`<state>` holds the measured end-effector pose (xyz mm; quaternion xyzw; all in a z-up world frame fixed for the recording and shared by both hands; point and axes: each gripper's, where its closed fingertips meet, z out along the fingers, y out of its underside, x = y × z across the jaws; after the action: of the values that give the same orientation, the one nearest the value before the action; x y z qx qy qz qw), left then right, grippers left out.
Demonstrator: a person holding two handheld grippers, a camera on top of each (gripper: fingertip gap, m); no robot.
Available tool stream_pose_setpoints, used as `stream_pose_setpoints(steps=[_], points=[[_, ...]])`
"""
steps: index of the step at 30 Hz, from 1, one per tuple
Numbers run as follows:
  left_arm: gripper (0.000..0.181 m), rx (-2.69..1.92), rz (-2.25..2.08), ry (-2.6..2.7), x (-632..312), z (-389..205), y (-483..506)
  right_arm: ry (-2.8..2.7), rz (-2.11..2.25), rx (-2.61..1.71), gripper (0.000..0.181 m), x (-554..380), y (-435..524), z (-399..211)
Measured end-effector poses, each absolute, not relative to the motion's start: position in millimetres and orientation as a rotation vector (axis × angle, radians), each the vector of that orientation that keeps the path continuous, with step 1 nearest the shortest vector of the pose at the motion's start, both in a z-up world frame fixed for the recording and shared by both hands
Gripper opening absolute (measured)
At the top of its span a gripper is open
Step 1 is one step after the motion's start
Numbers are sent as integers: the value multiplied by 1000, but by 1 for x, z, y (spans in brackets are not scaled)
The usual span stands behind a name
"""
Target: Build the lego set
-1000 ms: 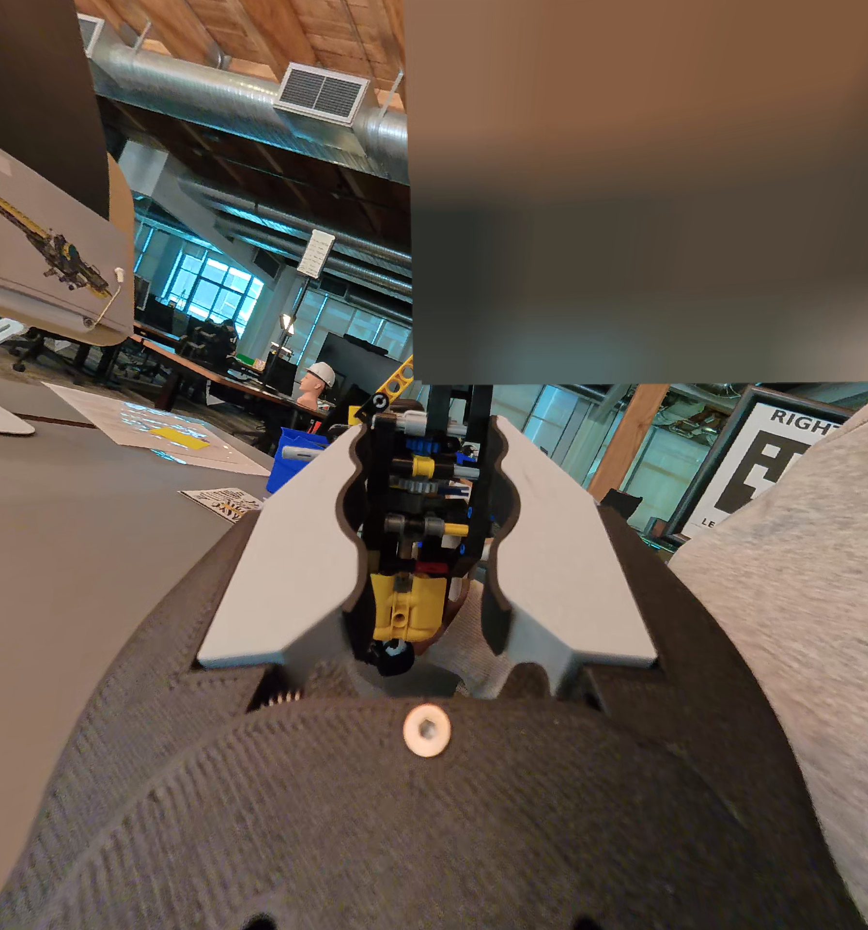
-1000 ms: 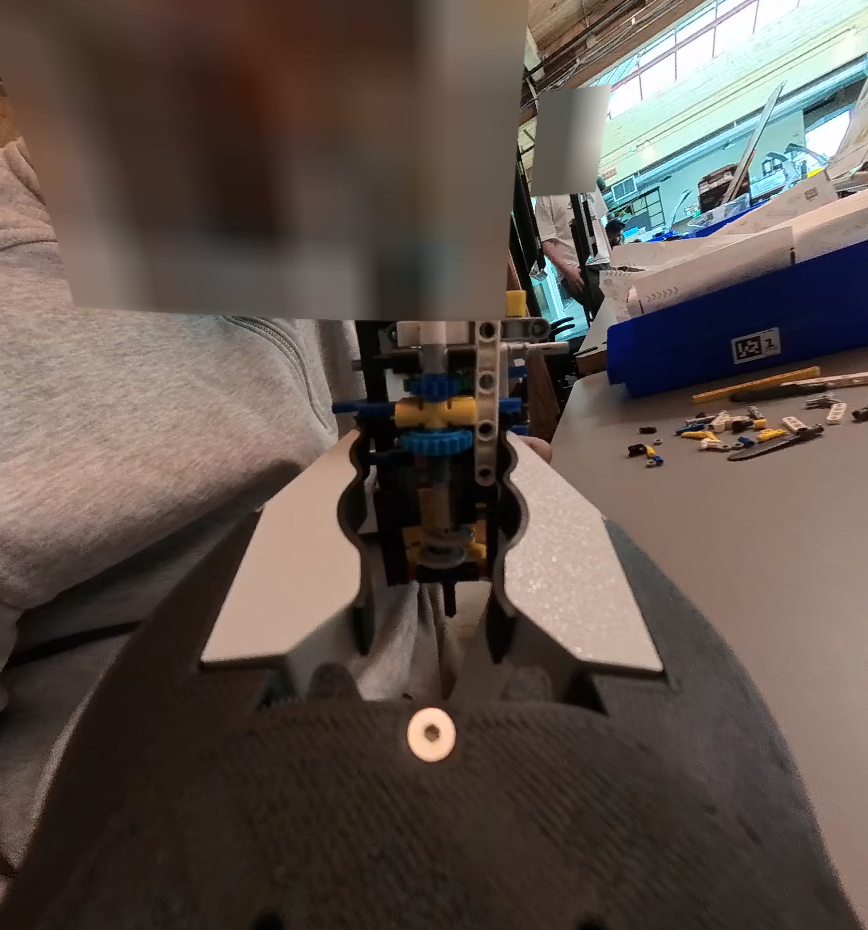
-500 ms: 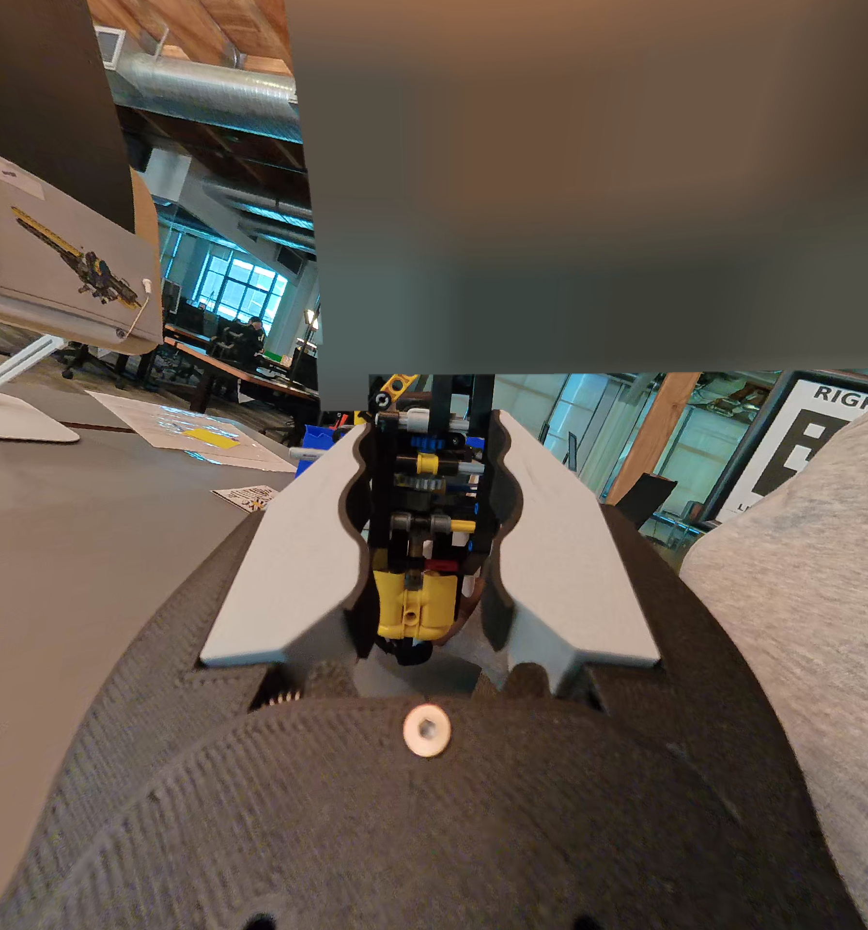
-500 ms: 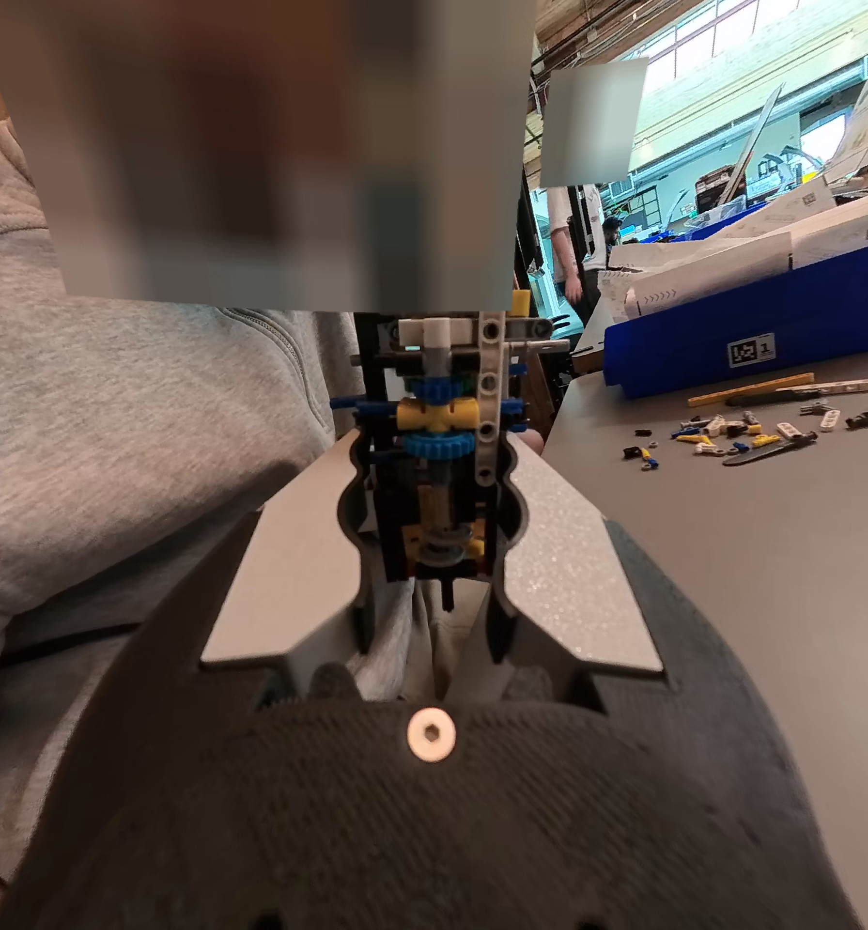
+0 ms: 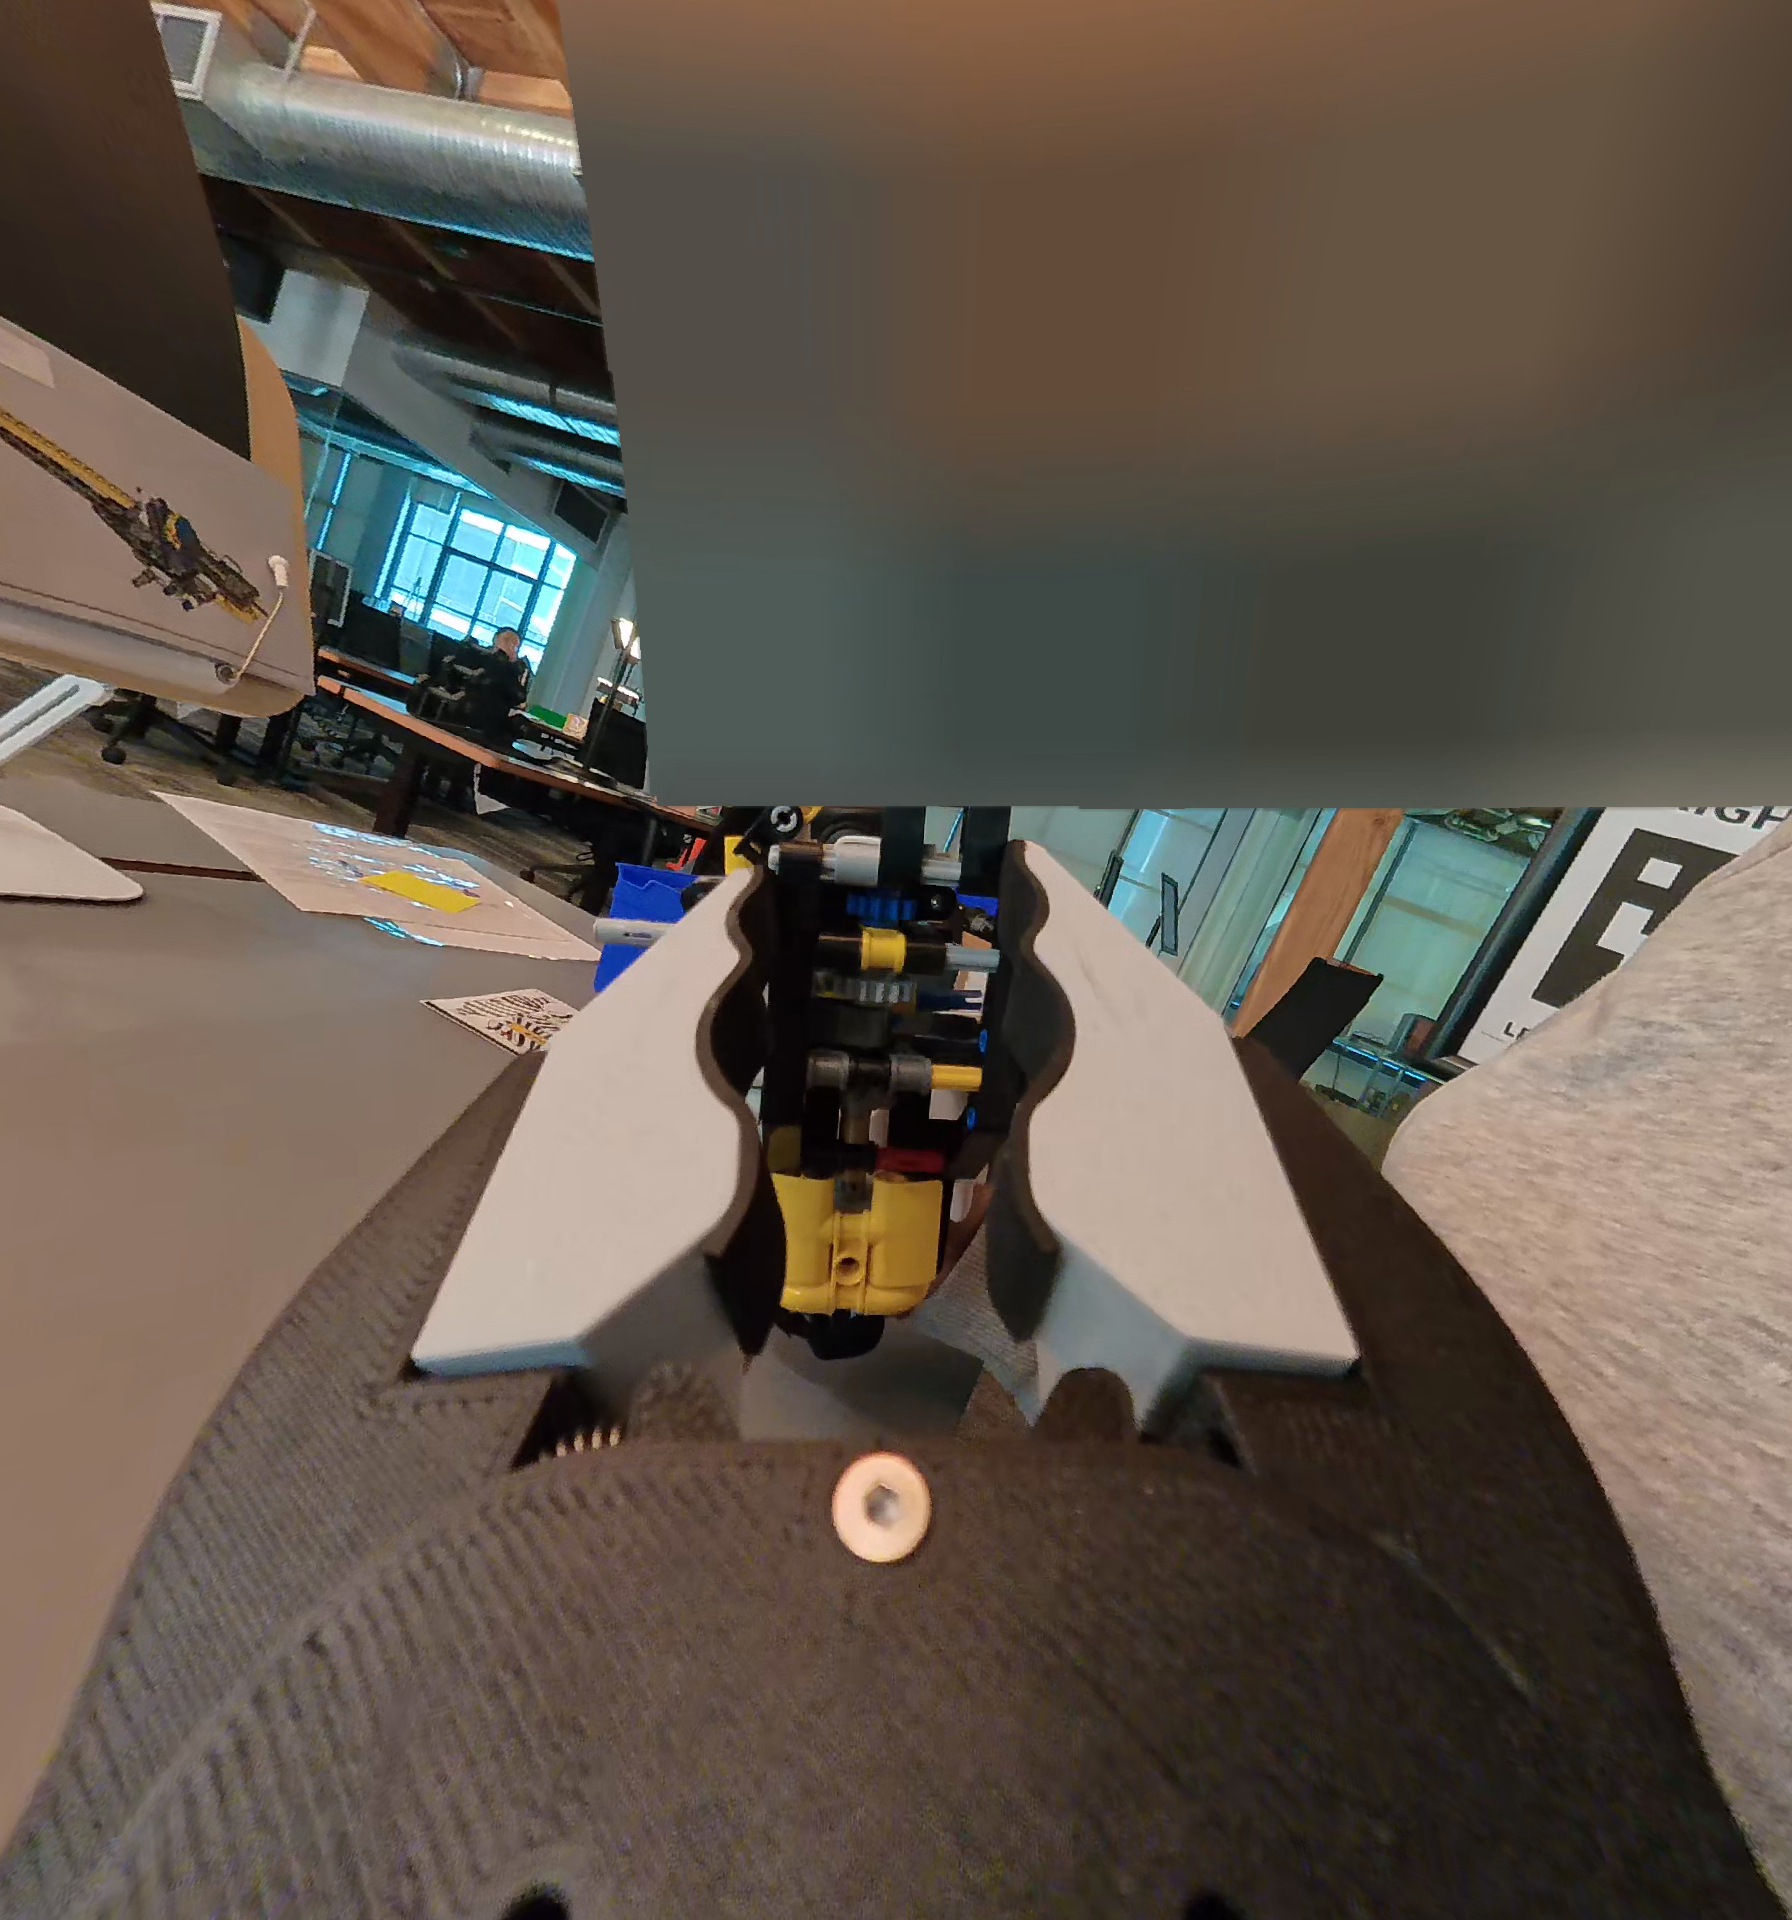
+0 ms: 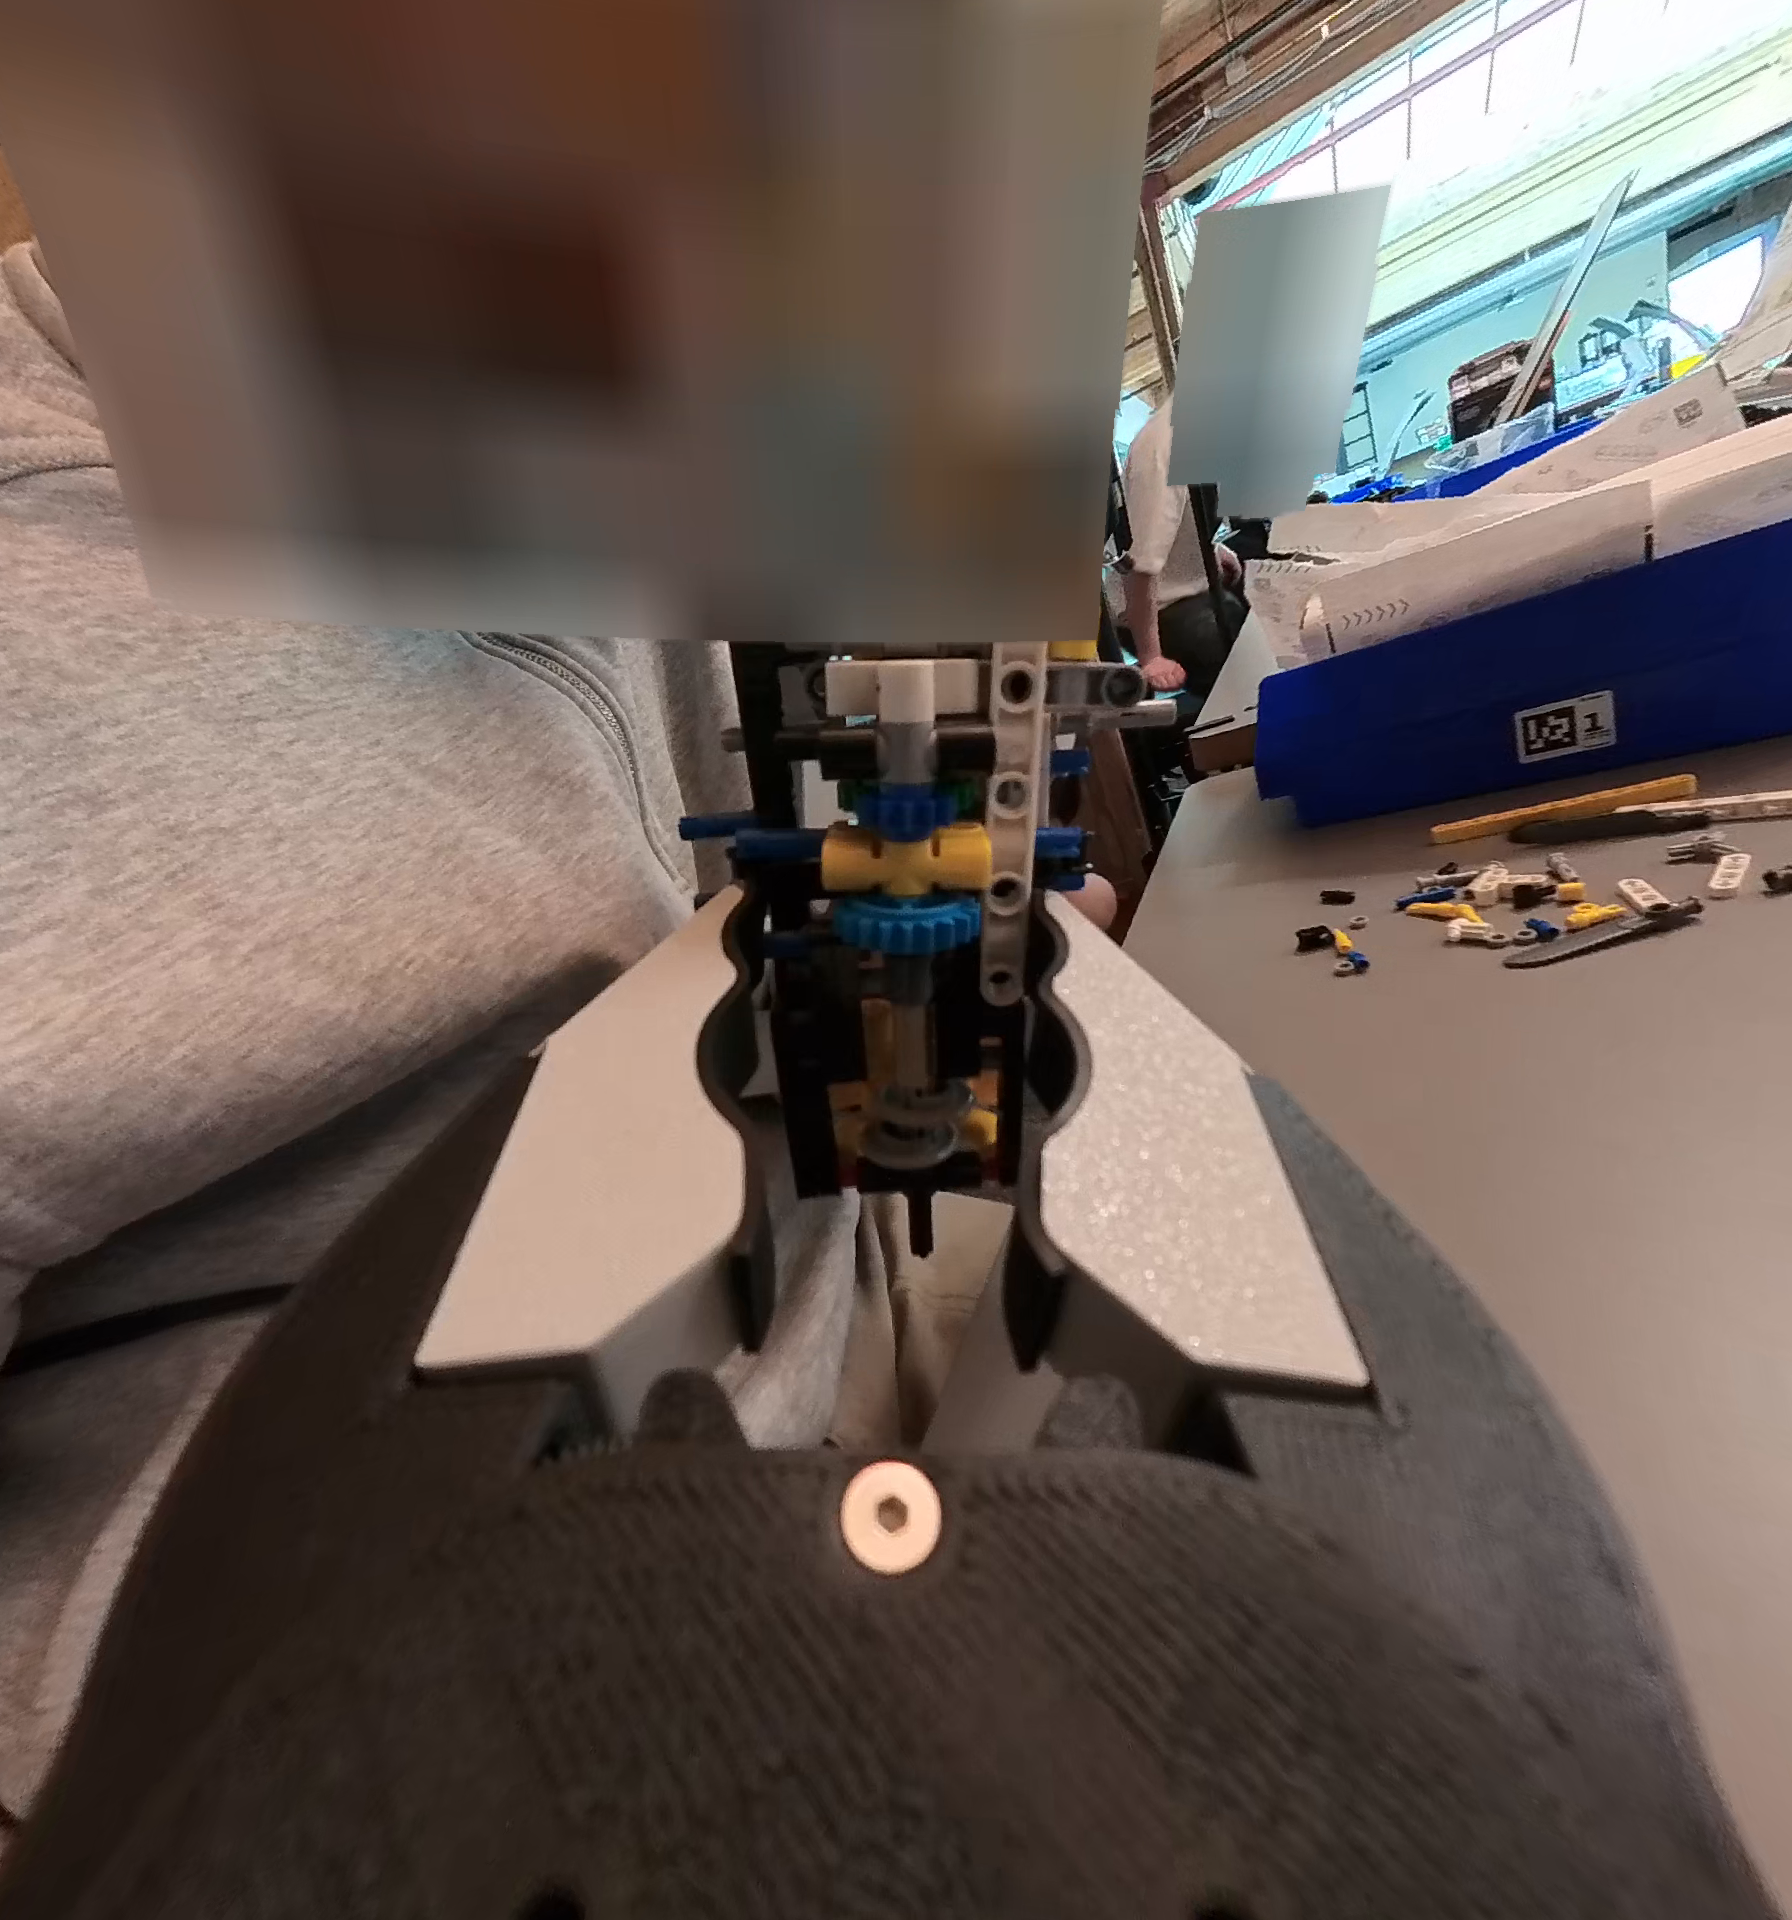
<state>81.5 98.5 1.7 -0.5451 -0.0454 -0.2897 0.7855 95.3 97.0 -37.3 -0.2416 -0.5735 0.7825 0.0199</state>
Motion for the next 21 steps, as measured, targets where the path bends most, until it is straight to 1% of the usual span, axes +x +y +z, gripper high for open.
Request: stream_pose_setpoints(steps=[21], points=[[44, -1190, -614, -127, 78, -3, 100, -1832, 2378, -771, 49, 92, 90, -45]])
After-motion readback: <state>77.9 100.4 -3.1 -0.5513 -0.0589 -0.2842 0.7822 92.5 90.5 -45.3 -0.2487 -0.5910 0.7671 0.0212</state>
